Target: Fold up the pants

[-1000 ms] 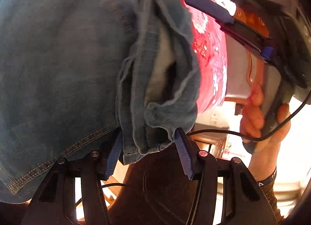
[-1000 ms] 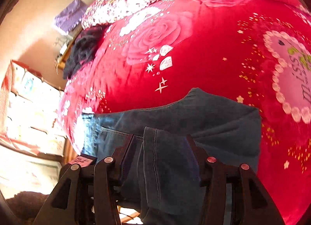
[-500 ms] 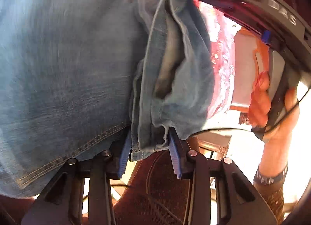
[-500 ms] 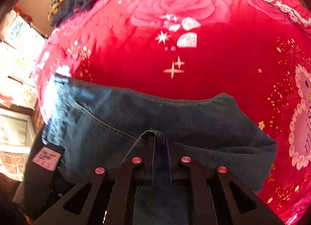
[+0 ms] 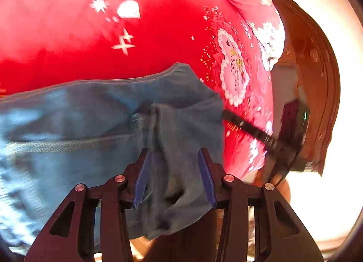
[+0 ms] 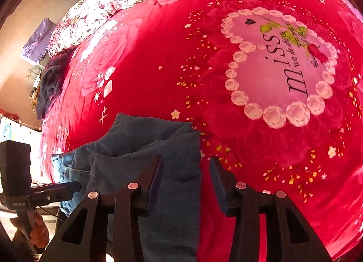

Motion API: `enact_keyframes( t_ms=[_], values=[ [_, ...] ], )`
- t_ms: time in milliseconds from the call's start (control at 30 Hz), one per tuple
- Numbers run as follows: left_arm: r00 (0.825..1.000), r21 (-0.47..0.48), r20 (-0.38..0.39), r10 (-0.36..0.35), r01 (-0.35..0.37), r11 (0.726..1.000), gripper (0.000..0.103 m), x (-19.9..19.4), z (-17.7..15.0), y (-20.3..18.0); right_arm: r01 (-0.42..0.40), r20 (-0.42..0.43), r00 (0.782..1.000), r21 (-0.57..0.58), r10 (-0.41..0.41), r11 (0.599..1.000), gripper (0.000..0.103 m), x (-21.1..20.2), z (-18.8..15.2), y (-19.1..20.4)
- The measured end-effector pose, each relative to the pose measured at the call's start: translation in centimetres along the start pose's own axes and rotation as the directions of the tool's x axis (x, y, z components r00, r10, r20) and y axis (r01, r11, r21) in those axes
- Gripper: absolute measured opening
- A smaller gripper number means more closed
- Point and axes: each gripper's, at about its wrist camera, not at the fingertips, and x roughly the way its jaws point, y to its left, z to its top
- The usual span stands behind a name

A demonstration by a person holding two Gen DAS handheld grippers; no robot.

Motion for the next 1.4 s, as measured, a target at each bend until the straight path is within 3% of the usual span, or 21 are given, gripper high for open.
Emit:
enact_keyframes(
  t_ms=[67, 133, 267, 333, 400, 533, 600, 633, 667, 700, 733, 867, 933, 967, 1000, 1067, 1133, 1167, 1267, 1367, 1400],
  values=[
    [1.0, -0.03, -0.016, -0.011, 0.011, 1.0, 0.041, 1.5, 0.3, -0.5, -0.023, 0.016, 1.0, 0.02, 0.022, 1.0, 0.043, 0.9, -0.2, -0.3],
    [1.0, -0.028, -0.022, 0.021, -0.021, 0.999, 0.04, 2.7, 0.5, -0.5, -0.032, 0.015, 0.999, 0.014, 0.031, 0.999, 0.015, 1.9, -0.1, -0.1],
    [0.993, -0.025, -0.008, 0.121, -0.121, 0.992, 0.02, 3.9, 0.5, 0.1, -0.035, 0.116, 0.992, -0.036, 0.039, 0.999, 0.011, 0.5, 0.5, 1.5],
    [0.997, -0.085, -0.022, 0.079, -0.08, 0.993, 0.019, 3.6, 0.2, 1.1, 0.045, 0.053, 0.998, -0.042, -0.043, 0.998, 0.013, 2.3, 1.0, 1.4],
    [0.998, -0.087, -0.027, 0.054, -0.057, 0.995, 0.019, 2.7, -0.2, 1.4, 0.111, 0.015, 0.994, -0.079, -0.111, 0.991, 0.021, 3.5, 0.9, 1.7],
    [0.997, 0.016, -0.073, 0.027, -0.026, 1.0, 0.02, 0.9, -2.0, 0.5, -0.032, 0.03, 0.999, -0.034, 0.033, 0.999, 0.027, -0.1, -0.4, 1.2],
    [0.994, 0.048, -0.111, -0.014, 0.02, 0.999, 0.023, 0.7, -3.2, 0.1, -0.068, 0.024, 0.997, -0.038, 0.068, 0.997, 0.043, -2.3, -2.8, 0.7],
    [0.991, 0.056, -0.128, -0.037, 0.044, 0.997, 0.026, 1.2, -3.7, -0.3, -0.083, 0.009, 0.996, -0.036, 0.083, 0.996, 0.046, -2.9, -4.1, 0.3],
    [0.989, 0.067, -0.14, -0.049, 0.059, 0.996, 0.035, 1.6, -4.1, -0.5, -0.095, -0.014, 0.995, -0.027, 0.095, 0.995, 0.048, -3.5, -5.8, -0.2],
    [0.988, 0.076, -0.146, -0.05, 0.062, 0.995, 0.046, 1.8, -4.5, -0.7, -0.101, -0.036, 0.994, -0.012, 0.1, 0.995, 0.048, -3.8, -7.5, -0.8],
    [0.987, 0.09, -0.151, -0.048, 0.062, 0.994, 0.049, 2.3, -4.8, -0.8, -0.112, -0.052, 0.992, 0.005, 0.112, 0.994, 0.048, -4.0, -8.9, -1.3],
    [0.974, 0.058, -0.222, -0.04, 0.054, 0.997, 0.05, 4.9, -5.8, -0.1, -0.194, -0.106, 0.972, 0.131, 0.208, 0.972, 0.048, -3.3, -14.1, -3.3],
    [0.966, 0.043, -0.256, -0.043, 0.056, 0.998, 0.048, 5.6, -6.5, -0.1, -0.175, -0.122, 0.974, 0.133, 0.191, 0.976, 0.043, -2.3, -15.5, -3.2],
    [0.963, 0.045, -0.268, -0.042, 0.056, 0.997, 0.048, 5.7, -7.0, -0.2, -0.168, -0.127, 0.975, 0.116, 0.182, 0.979, 0.015, -2.0, -15.8, -2.9],
    [0.962, 0.058, -0.271, -0.025, 0.042, 0.997, 0.048, 5.4, -7.6, -0.2, -0.162, -0.135, 0.976, 0.088, 0.173, 0.983, 0.01, -1.8, -16.2, -2.2],
    [0.961, 0.095, -0.274, 0.024, 0.003, 0.995, 0.046, 4.9, -8.7, 0.2, -0.14, -0.119, 0.983, 0.008, 0.14, 0.99, 0.01, -2.6, -16.6, -0.6],
    [0.95, 0.082, -0.308, 0.05, -0.026, 0.996, 0.03, 5.9, -9.1, 1.2, -0.105, -0.135, 0.986, -0.03, 0.1, 0.994, 0.01, -2.5, -17.2, -0.1],
    [0.948, 0.05, -0.315, 0.044, -0.029, 0.998, 0.018, 5.8, -9.2, 1.9, -0.085, -0.159, 0.984, -0.028, 0.08, 0.996, 0.01, -1.9, -17.5, -0.3],
    [0.949, 0.029, -0.316, 0.018, -0.009, 1.0, 0.015, 4.3, -9.1, 2.5, -0.024, -0.191, 0.981, -0.058, 0.012, 0.998, 0.017, -1.2, -17.3, 0.5],
    [0.959, 0.135, -0.275, 0.062, -0.026, 0.99, 0.017, 0.8, -9.5, 2.1, 0.029, -0.142, 0.989, -0.084, -0.041, 0.996, 0.017, -3.0, -16.2, 1.9],
    [0.964, 0.162, -0.257, 0.073, -0.032, 0.986, 0.019, -0.6, -9.6, 2.2, 0.048, -0.113, 0.992, -0.079, -0.057, 0.996, 0.021, -3.9, -15.7, 2.1]
  ],
)
